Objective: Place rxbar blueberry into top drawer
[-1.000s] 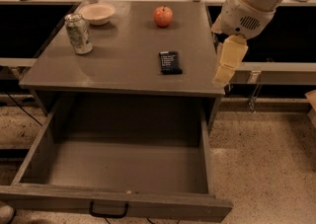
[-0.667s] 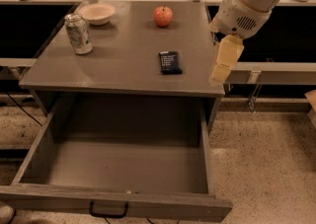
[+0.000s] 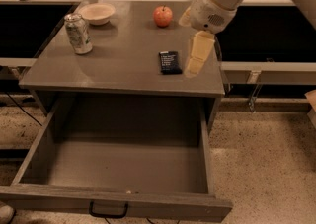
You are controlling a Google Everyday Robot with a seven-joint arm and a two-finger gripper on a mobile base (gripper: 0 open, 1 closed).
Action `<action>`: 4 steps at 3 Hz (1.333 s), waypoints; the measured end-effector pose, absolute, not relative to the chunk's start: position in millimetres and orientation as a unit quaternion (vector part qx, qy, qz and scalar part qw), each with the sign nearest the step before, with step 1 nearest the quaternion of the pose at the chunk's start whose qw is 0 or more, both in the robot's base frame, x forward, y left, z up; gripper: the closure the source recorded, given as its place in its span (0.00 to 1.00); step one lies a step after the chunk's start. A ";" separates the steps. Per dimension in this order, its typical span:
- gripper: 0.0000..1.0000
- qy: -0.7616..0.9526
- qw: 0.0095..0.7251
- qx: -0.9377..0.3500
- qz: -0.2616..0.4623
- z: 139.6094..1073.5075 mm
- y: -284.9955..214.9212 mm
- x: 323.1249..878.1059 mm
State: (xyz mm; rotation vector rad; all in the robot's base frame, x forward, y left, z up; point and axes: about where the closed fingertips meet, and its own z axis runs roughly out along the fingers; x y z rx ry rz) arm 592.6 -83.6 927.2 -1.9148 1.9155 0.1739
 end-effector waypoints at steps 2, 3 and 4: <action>0.00 0.658 0.225 -0.715 0.070 917.4 -53.7 610.5; 0.00 0.669 0.216 -0.708 0.068 893.8 -57.0 624.5; 0.00 0.673 0.200 -0.708 0.075 862.8 -53.7 650.6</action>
Offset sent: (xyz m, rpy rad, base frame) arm 0.0145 0.0256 -0.0048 0.0256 -0.0131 0.0733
